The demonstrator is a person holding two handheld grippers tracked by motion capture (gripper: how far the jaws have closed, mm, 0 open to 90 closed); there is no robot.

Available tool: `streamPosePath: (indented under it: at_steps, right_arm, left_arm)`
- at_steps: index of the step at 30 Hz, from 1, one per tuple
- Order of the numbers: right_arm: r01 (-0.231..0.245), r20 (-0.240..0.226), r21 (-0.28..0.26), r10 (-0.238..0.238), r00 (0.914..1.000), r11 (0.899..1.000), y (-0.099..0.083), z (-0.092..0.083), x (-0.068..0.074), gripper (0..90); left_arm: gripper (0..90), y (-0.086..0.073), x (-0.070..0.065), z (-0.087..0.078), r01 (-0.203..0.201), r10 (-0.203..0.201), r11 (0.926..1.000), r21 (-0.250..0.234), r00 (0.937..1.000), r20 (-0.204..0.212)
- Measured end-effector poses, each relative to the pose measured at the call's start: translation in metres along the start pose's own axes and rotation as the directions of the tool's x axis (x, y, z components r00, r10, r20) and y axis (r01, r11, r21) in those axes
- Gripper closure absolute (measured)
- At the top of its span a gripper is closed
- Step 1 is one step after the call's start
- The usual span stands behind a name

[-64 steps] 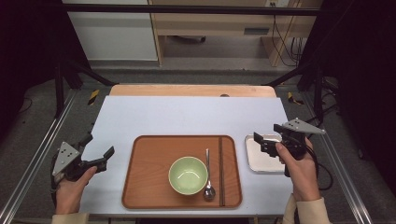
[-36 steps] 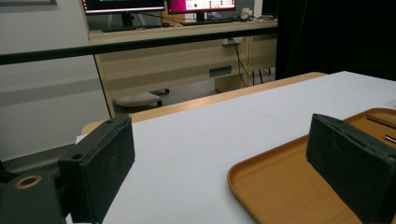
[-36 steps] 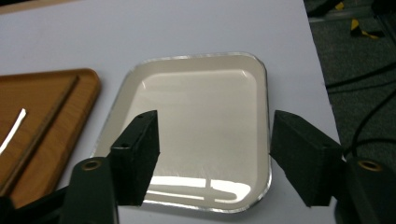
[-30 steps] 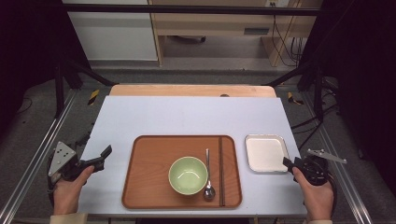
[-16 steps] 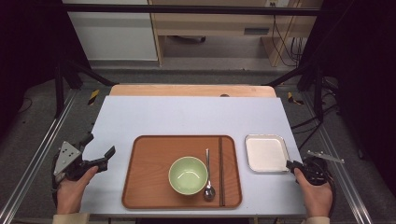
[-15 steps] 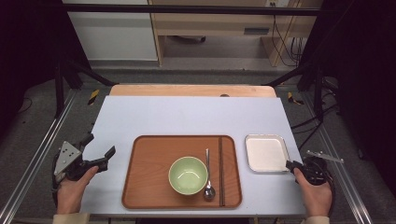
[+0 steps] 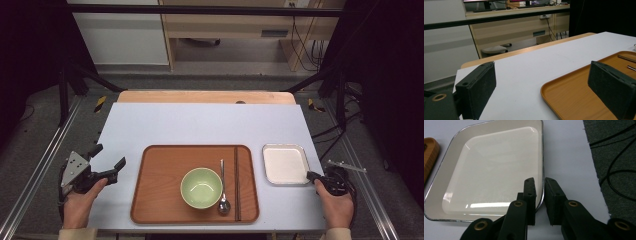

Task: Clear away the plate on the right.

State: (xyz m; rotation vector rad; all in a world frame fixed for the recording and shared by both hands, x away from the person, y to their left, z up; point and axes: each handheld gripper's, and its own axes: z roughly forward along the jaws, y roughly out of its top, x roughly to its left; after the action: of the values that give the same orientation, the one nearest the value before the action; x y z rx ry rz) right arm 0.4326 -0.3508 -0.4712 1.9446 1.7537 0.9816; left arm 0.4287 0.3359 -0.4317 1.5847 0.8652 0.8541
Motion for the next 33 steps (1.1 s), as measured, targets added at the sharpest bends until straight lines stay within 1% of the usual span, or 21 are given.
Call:
streamPosePath:
  at_steps: [1, 2, 8, 9, 12, 16, 17, 18, 19, 20, 24, 26, 27, 28, 33]
  right_arm:
    - [-0.008, 0.008, 0.006, 0.008, 0.9999, 1.000, 0.000, 0.001, 0.001, 80.9]
    - [0.003, 0.010, 0.005, -0.003, 0.9999, 1.000, 0.000, 0.001, 0.000, 81.4]
    - [-0.011, 0.018, 0.012, 0.010, 0.9998, 1.000, 0.001, 0.003, 0.001, 83.2]
    - [0.003, 0.025, 0.013, -0.003, 0.9997, 1.000, 0.001, 0.004, 0.000, 83.3]
    - [0.002, 0.026, 0.010, -0.003, 0.9997, 1.000, 0.001, 0.006, 0.000, 84.1]
    - [-0.023, 0.031, 0.008, 0.023, 0.9993, 1.000, 0.002, 0.005, 0.003, 86.7]
    - [-0.023, 0.031, 0.007, 0.022, 0.9993, 1.000, 0.002, 0.005, 0.003, 87.2]
    - [-0.020, 0.024, -0.002, 0.020, 0.9995, 1.000, 0.003, 0.005, 0.002, 87.7]
    - [-0.033, 0.018, -0.014, 0.033, 0.9993, 0.999, 0.003, 0.004, 0.001, 87.8]
    - [-0.027, 0.018, -0.023, 0.028, 0.9994, 0.999, 0.004, 0.002, 0.001, 87.9]
    - [-0.060, -0.016, -0.051, 0.059, 0.9981, 0.997, 0.005, -0.002, -0.001, 88.2]
    - [-0.062, -0.022, -0.054, 0.061, 0.9979, 0.997, 0.005, -0.004, -0.002, 88.2]
    - [-0.071, -0.021, -0.048, 0.070, 0.9973, 0.996, 0.005, -0.004, -0.002, 88.3]
    - [-0.074, -0.028, -0.057, 0.072, 0.9970, 0.996, 0.005, -0.004, -0.002, 88.3]
    - [-0.086, -0.043, -0.063, 0.083, 0.9956, 0.994, 0.006, -0.006, -0.002, 88.3]
  left_arm:
    - [7.8, 0.000, 0.000, 0.000, 0.000, 0.000, 1.0000, 0.000, 1.0000, 0.001]
    - [7.8, 0.000, 0.000, 0.000, -0.001, 0.001, 1.0000, 0.001, 1.0000, 0.002]
    - [7.8, 0.000, -0.002, 0.001, 0.001, -0.001, 1.0000, 0.000, 1.0000, 0.007]
    - [7.8, 0.000, -0.002, 0.001, 0.000, 0.000, 1.0000, 0.001, 1.0000, 0.007]
    - [7.8, 0.000, -0.002, 0.002, 0.000, 0.000, 1.0000, 0.003, 1.0000, 0.009]
    - [7.9, 0.001, -0.002, 0.001, 0.000, 0.000, 1.0000, 0.000, 1.0000, 0.007]
    - [7.9, 0.001, -0.002, 0.001, 0.001, -0.001, 1.0000, 0.000, 1.0000, 0.007]
    - [7.9, 0.001, -0.002, 0.001, 0.003, -0.003, 1.0000, -0.001, 1.0000, 0.007]
    - [7.9, 0.001, -0.002, 0.001, 0.002, -0.002, 1.0000, -0.001, 1.0000, 0.008]
    - [7.9, 0.001, -0.002, 0.002, 0.002, -0.002, 1.0000, -0.001, 1.0000, 0.009]
    - [7.9, 0.001, -0.003, 0.002, -0.001, 0.001, 1.0000, 0.000, 0.9999, 0.011]
    - [7.9, 0.002, -0.004, 0.002, -0.002, 0.002, 1.0000, -0.001, 0.9999, 0.012]
    - [7.9, 0.002, -0.004, 0.002, -0.002, 0.002, 1.0000, -0.002, 0.9999, 0.012]
    - [7.9, 0.002, -0.004, 0.002, -0.001, 0.001, 1.0000, -0.002, 0.9999, 0.012]
    - [7.9, 0.002, -0.003, 0.001, 0.001, -0.001, 1.0000, -0.004, 1.0000, 0.009]
